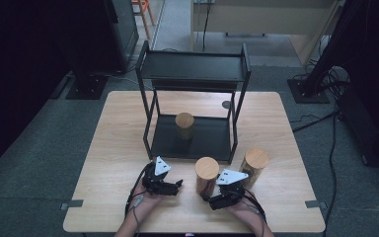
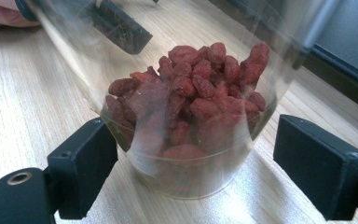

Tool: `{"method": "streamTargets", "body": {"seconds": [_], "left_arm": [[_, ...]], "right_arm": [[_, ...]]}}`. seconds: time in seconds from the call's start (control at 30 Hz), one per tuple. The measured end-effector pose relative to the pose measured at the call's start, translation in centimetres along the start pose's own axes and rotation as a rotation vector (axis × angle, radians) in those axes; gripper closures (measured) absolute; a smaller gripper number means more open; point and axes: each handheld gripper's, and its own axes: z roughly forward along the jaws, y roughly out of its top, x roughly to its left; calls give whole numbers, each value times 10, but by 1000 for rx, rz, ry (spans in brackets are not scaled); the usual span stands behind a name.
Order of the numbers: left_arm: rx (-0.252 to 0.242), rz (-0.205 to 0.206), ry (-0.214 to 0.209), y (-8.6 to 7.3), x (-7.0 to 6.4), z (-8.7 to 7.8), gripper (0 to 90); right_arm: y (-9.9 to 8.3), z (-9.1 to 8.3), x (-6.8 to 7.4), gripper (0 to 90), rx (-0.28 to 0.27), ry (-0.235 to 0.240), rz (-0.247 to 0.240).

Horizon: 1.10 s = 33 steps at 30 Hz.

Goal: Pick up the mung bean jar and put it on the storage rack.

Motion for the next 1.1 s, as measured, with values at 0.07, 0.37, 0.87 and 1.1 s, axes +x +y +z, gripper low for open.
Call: {"method": "streamTargets", "body": {"seconds": [0.07,0.37,0.87,1.1], "left_arm": [[6,-3,0,-1,1,1,113],[9,5,8,-1,-2,3,113],[7,12,-1,1,-2,6,113],[8,12,1,1,-2,6,113]], "right_arm": [[0,0,0,135,-1,5,8],[0,0,-1,135,-7,18,42],[0,-1,0,135,-19,26,42],[3,0,5,136,-22,24,34]]}}
